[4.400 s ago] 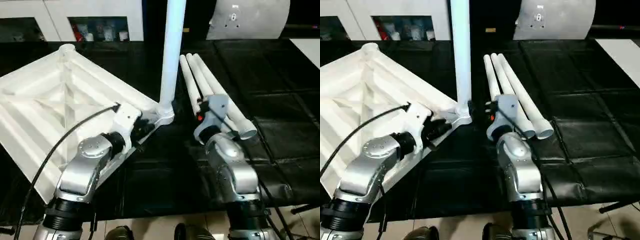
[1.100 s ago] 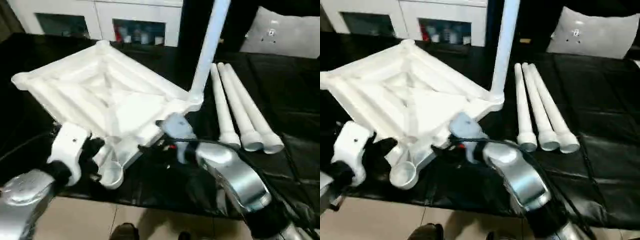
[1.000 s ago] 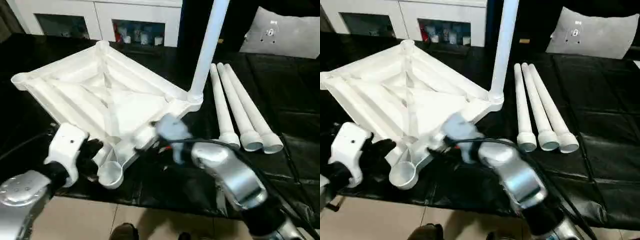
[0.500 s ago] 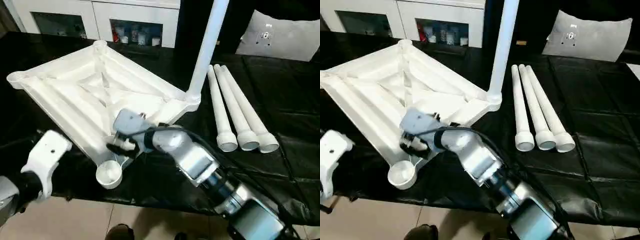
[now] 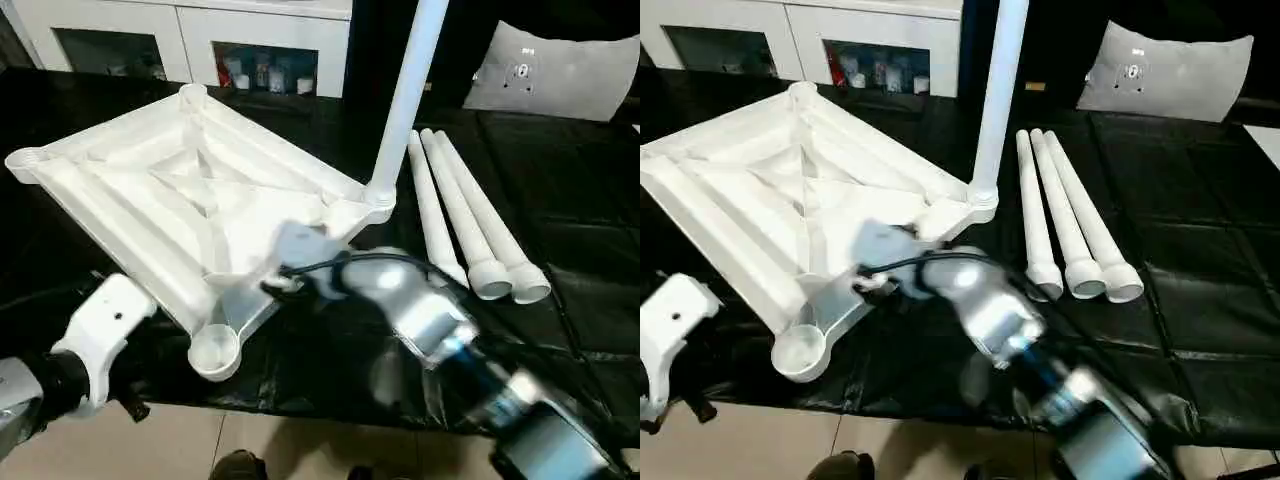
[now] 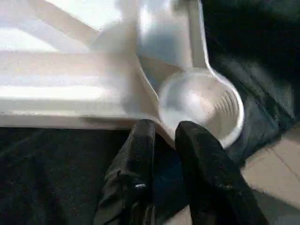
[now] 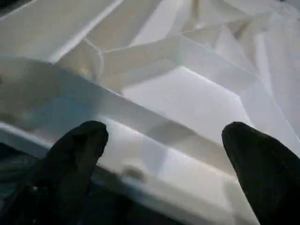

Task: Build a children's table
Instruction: Rotate table base

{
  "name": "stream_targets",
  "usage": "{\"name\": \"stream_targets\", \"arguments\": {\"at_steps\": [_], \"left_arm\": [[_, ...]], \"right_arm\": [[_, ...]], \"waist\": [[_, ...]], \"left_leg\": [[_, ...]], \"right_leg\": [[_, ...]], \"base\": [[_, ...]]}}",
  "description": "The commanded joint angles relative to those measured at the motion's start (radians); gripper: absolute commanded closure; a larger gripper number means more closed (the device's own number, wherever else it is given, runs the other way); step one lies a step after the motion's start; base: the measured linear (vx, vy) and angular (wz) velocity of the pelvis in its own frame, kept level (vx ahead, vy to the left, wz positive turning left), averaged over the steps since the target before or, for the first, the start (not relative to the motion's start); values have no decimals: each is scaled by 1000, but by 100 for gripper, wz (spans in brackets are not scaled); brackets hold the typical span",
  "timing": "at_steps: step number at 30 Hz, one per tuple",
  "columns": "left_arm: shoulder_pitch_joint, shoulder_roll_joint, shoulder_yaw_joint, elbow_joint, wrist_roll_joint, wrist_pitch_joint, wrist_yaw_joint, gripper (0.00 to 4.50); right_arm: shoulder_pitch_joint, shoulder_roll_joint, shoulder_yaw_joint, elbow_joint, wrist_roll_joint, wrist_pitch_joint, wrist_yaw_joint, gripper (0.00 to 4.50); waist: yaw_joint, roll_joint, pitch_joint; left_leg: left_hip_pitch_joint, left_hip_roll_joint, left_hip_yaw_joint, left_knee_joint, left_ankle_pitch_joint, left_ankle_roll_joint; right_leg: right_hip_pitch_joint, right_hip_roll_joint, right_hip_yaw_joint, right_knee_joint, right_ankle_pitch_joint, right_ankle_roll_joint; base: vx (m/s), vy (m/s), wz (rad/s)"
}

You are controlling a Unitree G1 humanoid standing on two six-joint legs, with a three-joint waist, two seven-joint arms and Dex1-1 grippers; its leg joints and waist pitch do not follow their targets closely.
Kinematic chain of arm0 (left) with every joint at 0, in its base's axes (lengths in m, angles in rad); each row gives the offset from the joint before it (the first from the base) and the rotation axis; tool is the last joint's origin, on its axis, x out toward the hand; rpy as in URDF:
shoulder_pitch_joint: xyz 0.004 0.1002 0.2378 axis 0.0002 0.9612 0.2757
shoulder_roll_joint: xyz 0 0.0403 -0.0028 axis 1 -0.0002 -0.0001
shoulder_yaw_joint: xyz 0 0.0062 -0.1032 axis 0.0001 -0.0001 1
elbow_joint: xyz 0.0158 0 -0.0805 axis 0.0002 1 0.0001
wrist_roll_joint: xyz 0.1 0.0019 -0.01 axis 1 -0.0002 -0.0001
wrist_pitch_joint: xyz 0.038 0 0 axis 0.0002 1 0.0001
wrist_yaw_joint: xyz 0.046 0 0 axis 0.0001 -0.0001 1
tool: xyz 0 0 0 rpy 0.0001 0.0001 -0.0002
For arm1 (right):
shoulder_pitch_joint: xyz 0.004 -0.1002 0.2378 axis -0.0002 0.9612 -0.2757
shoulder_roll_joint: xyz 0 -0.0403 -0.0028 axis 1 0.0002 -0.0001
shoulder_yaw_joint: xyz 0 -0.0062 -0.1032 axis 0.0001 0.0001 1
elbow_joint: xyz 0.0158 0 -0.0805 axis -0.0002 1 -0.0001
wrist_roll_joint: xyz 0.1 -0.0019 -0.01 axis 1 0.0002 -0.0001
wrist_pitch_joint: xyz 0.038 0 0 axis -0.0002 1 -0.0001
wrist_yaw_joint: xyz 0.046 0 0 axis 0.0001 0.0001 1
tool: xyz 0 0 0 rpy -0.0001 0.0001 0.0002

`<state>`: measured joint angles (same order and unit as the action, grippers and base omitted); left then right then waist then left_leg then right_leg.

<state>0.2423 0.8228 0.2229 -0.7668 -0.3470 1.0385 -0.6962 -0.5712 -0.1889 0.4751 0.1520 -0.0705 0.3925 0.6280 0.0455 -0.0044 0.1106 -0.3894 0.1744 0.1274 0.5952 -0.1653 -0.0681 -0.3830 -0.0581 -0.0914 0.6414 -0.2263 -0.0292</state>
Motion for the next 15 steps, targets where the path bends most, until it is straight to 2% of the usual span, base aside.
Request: {"name": "stream_targets", "arguments": {"at_steps": [1, 2, 4, 7, 8, 10, 12, 14, 15], "left_arm": [[4, 8, -12, 1, 2, 9, -10, 341], [-1, 15, -37, 13, 11, -3, -12, 341], [-6, 16, -52, 21, 20, -11, -8, 341], [-58, -1, -130, 80, 53, -65, 10, 341], [-91, -25, -163, 121, 61, -93, 16, 341], [-126, -42, -206, 165, 74, -132, 19, 341], [-166, -72, -239, 190, 75, -144, 24, 341], [-186, -81, -259, 202, 83, -154, 23, 341], [-216, -107, -287, 225, 87, -166, 25, 341]], "right_arm": [[6, -14, -47, -65, 33, 31, 14, 0], [45, -49, -65, -130, 33, 60, 15, 0], [63, -65, -69, -156, 31, 67, 18, 0], [140, -116, -80, -262, 33, 109, 38, 0], [163, -129, -85, -289, 33, 125, 38, 0], [188, -141, -96, -323, 33, 146, 30, 0], [211, -149, -111, -343, 30, 158, 15, 0], [220, -152, -119, -352, 28, 165, 5, 0], [238, -153, -135, -376, 27, 183, -16, 0]], "waist": [[-1, 21, -51], [-1, 25, -50], [-1, 23, -49], [3, 19, -48], [4, 15, -47], [10, 18, -47], [12, 16, -46], [12, 18, -45], [7, 14, -44]], "left_leg": [[15, 52, -8, -85, -305, -23], [16, 50, -7, -86, -312, -22], [17, 49, -6, -85, -317, -22], [21, 49, -4, -85, -321, -14], [21, 49, -3, -85, -313, -10], [25, 49, -3, -86, -323, -14], [30, 50, -1, -87, -349, -21], [31, 51, -2, -90, -365, -29], [23, 49, -4, -93, -362, -33]], "right_leg": [[34, -79, 78, -86, -206, -157], [32, -79, 78, -90, -220, -161], [32, -78, 78, -91, -235, -159], [29, -80, 81, -101, -284, -141], [29, -79, 82, -102, -286, -137], [27, -79, 81, -104, -314, -134], [22, -80, 84, -108, -353, -126], [19, -80, 85, -110, -373, -118], [25, -80, 85, -106, -384, -110]], "base": [[0, 0, 0], [0, 0, 0], [0, 0, 0], [0, 0, 0], [0, 0, 0], [0, 0, 0], [0, 0, 0], [0, 0, 0], [0, 0, 0]]}}
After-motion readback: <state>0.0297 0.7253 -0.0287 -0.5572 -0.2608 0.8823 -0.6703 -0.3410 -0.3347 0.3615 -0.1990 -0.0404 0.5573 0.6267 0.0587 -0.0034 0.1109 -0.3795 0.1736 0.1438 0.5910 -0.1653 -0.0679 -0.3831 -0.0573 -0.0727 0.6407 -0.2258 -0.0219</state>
